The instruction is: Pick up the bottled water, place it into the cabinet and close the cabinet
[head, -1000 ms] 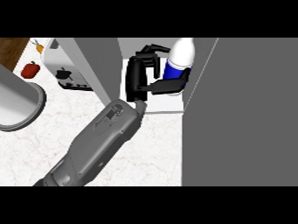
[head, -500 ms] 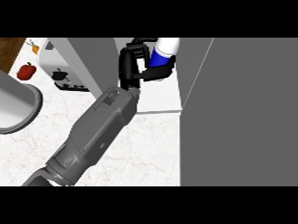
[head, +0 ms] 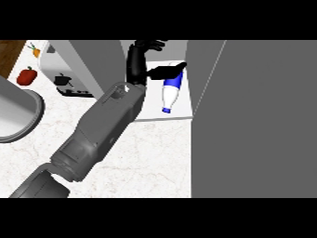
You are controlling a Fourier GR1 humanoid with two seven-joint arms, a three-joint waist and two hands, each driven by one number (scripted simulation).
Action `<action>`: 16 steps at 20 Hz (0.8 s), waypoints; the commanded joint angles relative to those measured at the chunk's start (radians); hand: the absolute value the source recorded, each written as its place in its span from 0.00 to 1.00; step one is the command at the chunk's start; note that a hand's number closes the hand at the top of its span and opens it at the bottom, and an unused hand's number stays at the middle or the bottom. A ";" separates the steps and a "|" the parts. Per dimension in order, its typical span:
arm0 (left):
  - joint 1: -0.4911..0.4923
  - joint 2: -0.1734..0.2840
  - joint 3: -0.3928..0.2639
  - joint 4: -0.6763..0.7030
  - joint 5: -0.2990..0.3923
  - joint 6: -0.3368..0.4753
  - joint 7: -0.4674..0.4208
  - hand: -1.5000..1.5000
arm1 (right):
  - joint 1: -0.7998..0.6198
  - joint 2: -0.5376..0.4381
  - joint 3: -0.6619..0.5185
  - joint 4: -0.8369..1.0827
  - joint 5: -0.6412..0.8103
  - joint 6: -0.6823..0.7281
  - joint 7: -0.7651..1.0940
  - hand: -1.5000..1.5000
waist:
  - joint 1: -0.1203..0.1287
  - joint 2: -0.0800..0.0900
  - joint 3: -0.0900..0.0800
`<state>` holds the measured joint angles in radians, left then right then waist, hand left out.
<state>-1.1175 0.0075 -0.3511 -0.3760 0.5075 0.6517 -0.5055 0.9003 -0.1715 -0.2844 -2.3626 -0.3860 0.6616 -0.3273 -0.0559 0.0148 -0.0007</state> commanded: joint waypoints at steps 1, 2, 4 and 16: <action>-0.087 0.022 0.012 0.113 -0.028 -0.022 0.024 0.00 | 0.006 -0.019 -0.034 -0.065 -0.098 0.000 0.026 0.00 | -0.005 0.004 0.000; -0.088 -0.007 0.019 0.127 -0.028 0.007 0.003 0.00 | -0.016 0.002 0.014 -0.093 -0.068 -0.038 0.067 0.00 | -0.001 0.007 0.000; -0.099 -0.005 0.040 0.159 -0.021 -0.028 -0.003 0.00 | -0.030 -0.011 -0.018 -0.041 -0.071 -0.016 0.035 0.00 | -0.004 0.006 0.000; -0.076 -0.007 0.132 0.036 0.061 -0.221 -0.118 0.00 | 0.022 0.011 -0.006 -0.133 -0.077 -0.022 0.076 0.00 | 0.009 -0.008 -0.001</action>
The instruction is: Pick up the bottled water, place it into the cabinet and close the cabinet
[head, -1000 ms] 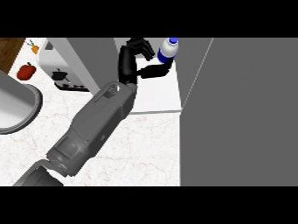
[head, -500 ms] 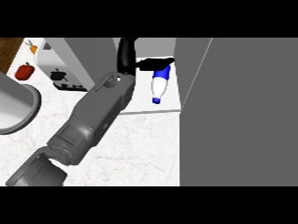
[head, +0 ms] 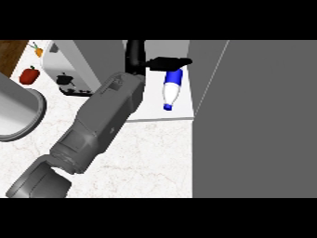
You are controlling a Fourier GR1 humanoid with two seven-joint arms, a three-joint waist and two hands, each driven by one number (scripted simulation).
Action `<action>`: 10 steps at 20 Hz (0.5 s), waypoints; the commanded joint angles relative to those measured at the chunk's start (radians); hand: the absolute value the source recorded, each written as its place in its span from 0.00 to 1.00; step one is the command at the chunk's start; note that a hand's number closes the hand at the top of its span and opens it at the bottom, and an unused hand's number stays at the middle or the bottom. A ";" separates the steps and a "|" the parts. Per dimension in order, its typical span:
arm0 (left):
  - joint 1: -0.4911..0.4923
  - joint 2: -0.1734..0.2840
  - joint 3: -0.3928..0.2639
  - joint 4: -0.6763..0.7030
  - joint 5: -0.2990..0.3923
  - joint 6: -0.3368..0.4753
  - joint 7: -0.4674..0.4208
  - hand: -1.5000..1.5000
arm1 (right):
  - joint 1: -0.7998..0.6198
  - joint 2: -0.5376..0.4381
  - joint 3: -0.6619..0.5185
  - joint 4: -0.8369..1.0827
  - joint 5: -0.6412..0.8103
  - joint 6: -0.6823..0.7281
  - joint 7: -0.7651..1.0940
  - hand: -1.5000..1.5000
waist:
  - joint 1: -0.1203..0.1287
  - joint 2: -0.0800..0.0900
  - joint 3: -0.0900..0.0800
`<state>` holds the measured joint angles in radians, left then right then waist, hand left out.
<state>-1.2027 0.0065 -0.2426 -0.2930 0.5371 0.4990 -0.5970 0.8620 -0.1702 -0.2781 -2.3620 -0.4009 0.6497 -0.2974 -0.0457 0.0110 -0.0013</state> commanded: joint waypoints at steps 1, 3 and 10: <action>0.027 -0.003 0.041 -0.053 0.032 -0.106 -0.041 0.00 | 0.015 0.004 -0.012 -0.106 -0.045 -0.020 0.045 0.00 | 0.019 -0.006 0.000; 0.009 -0.006 0.024 -0.071 0.051 -0.113 -0.014 0.00 | -0.028 -0.023 -0.011 -0.135 -0.091 -0.067 0.107 0.00 | 0.015 -0.002 0.000; 0.175 -0.006 -0.148 -0.325 0.108 -0.086 0.070 0.00 | -0.020 -0.023 0.002 -0.128 -0.090 -0.050 0.119 0.00 | 0.029 -0.016 0.000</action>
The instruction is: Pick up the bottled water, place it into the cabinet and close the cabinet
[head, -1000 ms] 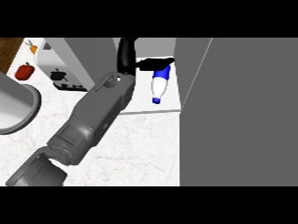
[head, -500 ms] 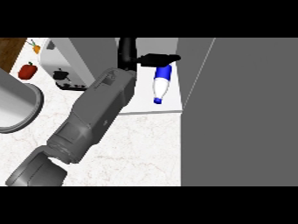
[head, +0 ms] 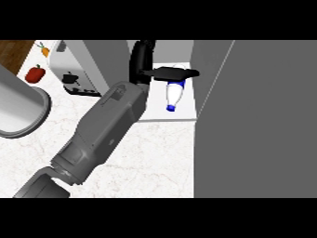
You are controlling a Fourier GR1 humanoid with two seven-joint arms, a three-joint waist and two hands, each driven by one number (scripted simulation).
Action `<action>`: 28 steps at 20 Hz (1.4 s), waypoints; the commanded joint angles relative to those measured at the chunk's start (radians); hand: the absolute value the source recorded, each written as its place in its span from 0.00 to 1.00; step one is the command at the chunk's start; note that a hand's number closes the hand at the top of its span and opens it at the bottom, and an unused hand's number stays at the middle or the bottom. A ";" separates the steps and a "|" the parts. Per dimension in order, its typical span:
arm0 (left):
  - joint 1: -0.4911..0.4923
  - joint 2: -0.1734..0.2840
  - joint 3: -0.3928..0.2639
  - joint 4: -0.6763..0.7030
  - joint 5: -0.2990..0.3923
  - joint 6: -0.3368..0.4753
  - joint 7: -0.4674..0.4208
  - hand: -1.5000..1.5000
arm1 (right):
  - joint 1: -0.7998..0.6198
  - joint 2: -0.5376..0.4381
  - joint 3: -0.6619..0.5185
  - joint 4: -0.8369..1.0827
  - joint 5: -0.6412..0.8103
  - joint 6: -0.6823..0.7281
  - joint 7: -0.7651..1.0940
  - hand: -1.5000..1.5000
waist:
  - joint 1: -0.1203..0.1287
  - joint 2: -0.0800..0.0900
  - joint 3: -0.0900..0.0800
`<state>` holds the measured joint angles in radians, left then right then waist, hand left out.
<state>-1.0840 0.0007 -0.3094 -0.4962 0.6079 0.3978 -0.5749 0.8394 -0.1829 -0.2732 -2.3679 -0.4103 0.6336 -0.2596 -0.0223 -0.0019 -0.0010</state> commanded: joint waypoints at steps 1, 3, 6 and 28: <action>0.110 -0.001 -0.060 -0.153 0.001 0.000 0.048 0.00 | 0.049 0.039 0.018 -0.121 -0.014 -0.006 0.043 0.00 | 0.022 -0.009 0.000; 0.142 -0.001 -0.117 -0.244 0.009 0.047 0.083 0.00 | 0.046 -0.006 0.000 -0.161 -0.075 -0.029 0.097 0.00 | 0.028 -0.011 0.000; 0.261 -0.001 -0.133 -0.376 0.004 0.040 0.084 0.00 | -0.010 0.026 0.031 -0.112 -0.011 -0.045 0.074 0.00 | 0.042 -0.010 0.000; 0.878 0.235 -0.299 -1.161 -0.064 0.105 0.212 0.00 | 0.032 -0.079 0.234 -0.175 0.105 0.128 0.122 1.00 | 0.021 -0.004 0.000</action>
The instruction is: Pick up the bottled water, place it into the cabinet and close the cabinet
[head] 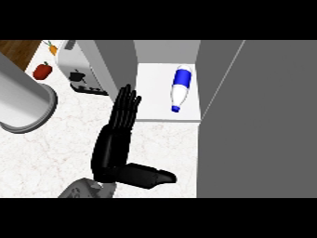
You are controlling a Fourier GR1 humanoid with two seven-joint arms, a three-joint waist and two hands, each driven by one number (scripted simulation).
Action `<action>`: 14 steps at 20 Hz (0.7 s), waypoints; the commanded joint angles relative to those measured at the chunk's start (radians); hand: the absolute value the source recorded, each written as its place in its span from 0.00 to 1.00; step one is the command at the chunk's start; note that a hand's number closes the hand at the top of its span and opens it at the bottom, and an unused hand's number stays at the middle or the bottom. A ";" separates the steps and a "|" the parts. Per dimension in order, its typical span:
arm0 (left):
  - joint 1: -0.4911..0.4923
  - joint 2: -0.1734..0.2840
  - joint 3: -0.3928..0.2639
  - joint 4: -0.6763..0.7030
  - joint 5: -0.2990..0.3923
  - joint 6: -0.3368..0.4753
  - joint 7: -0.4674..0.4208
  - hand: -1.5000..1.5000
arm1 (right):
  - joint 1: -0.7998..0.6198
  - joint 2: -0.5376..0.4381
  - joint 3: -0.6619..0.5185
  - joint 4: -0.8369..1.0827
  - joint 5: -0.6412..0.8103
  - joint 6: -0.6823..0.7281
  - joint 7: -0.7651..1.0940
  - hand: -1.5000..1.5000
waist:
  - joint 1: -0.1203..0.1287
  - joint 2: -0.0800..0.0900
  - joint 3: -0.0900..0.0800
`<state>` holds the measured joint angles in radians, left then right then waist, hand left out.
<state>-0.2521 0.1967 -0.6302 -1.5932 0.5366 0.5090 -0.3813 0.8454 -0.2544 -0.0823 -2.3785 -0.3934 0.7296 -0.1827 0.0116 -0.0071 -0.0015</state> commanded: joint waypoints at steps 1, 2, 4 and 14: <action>0.134 0.064 -0.018 -0.092 -0.015 -0.029 -0.051 0.00 | -0.005 -0.029 0.061 -0.189 0.062 -0.007 0.097 1.00 | 0.006 0.003 -0.001; 0.191 0.088 -0.033 -0.129 -0.007 -0.052 -0.067 0.00 | 0.022 -0.032 0.085 -0.218 0.053 -0.015 0.119 1.00 | 0.008 0.002 -0.002; 0.170 0.099 -0.003 -0.204 -0.006 0.001 -0.004 0.00 | 0.059 -0.032 0.138 -0.240 0.076 0.003 0.131 1.00 | -0.002 -0.001 -0.001; 0.349 0.203 0.042 -0.306 0.021 -0.066 -0.078 0.00 | -0.018 -0.006 0.400 -0.274 0.223 -0.038 0.219 1.00 | -0.006 -0.006 -0.004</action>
<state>0.0389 0.3658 -0.6068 -1.8448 0.5434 0.4602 -0.4424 0.8206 -0.2604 0.2603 -2.4029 -0.3344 0.7264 -0.0528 0.0073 -0.0092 -0.0052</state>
